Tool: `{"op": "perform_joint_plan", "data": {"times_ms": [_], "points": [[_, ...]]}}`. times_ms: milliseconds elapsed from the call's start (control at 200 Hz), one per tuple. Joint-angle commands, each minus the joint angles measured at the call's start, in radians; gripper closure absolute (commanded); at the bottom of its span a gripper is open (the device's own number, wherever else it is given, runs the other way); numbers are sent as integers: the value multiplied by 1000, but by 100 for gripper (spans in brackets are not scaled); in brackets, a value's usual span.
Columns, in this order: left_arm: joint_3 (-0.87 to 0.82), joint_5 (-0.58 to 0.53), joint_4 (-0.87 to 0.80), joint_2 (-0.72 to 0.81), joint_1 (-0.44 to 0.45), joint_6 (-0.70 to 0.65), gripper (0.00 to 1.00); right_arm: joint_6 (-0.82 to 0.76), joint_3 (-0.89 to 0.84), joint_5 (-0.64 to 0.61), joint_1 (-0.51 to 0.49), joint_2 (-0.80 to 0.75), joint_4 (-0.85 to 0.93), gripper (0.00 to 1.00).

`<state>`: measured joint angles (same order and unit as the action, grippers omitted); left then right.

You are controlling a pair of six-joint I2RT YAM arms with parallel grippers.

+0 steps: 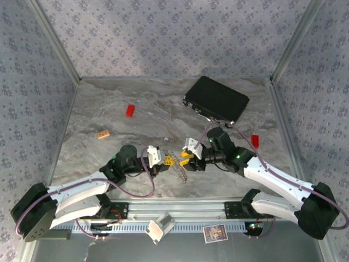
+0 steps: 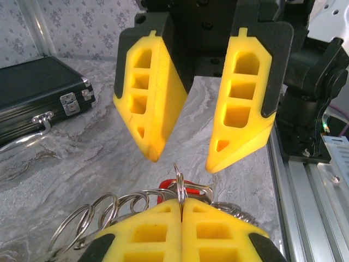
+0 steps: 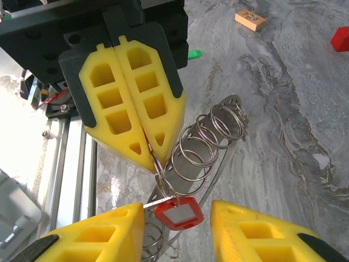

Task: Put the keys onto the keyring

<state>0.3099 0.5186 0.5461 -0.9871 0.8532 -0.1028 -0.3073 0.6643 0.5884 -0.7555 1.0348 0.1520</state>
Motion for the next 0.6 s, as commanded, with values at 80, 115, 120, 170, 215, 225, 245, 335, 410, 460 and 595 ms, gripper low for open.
{"op": "perform_joint_plan", "data": {"times_ms": [80,115,120,170,215,225,245,335,410,460,595], "points": [[-10,14,130,9,4,46,100,30,-10,44,5,-14,-45,65],[-9,14,130,9,3,45,100,30,-8,45,5,-15,-45,65],[-9,15,129,9,4,45,100,30,-8,46,5,-14,-45,66],[-8,17,126,10,4,45,100,30,-5,52,5,-13,-45,66],[-6,18,122,9,3,44,100,28,-2,56,4,-11,-45,67],[-6,18,121,10,3,43,100,27,-1,57,3,-11,-45,68],[-5,20,119,11,4,42,100,27,1,57,2,-10,-45,68],[-2,24,112,11,4,41,100,19,9,62,1,-5,-38,72],[0,25,107,12,4,39,100,15,13,62,2,-5,-33,77],[0,24,105,15,4,37,100,11,15,62,2,-5,-26,81],[9,23,73,18,3,23,100,4,17,53,2,-10,-12,89]]}}
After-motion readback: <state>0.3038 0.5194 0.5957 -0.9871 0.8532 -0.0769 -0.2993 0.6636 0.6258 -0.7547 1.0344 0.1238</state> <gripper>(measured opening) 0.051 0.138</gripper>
